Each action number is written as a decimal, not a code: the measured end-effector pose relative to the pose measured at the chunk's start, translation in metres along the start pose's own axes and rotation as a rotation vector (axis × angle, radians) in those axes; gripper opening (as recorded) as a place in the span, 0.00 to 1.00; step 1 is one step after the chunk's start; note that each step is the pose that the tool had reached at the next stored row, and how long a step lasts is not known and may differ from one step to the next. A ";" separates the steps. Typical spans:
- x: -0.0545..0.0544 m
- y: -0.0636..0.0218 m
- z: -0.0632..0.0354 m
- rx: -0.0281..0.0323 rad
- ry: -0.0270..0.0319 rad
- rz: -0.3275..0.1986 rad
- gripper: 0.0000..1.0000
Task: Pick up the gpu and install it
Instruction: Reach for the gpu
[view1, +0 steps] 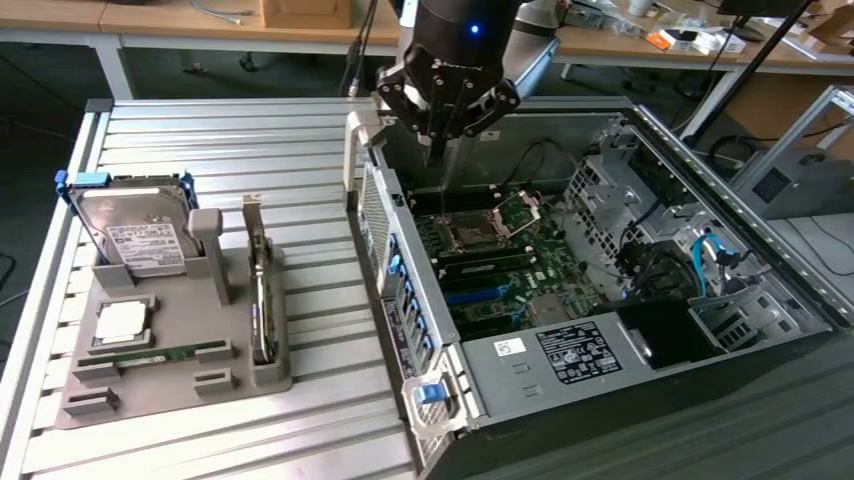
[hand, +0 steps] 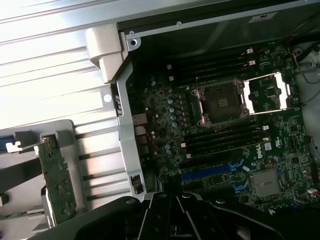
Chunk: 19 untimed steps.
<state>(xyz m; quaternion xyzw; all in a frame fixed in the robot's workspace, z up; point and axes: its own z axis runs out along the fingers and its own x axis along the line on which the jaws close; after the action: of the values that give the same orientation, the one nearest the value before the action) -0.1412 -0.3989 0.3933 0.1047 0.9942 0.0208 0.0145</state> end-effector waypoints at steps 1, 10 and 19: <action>0.000 0.0000 0.0000 0.0001 0.0000 0.000 0.11; 0.003 -0.0006 -0.0001 0.0000 -0.0001 0.000 0.11; 0.005 -0.0011 -0.0002 0.0000 -0.0001 0.000 0.11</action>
<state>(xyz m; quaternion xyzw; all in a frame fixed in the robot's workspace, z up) -0.1464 -0.3989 0.3933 0.1047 0.9942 0.0208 0.0146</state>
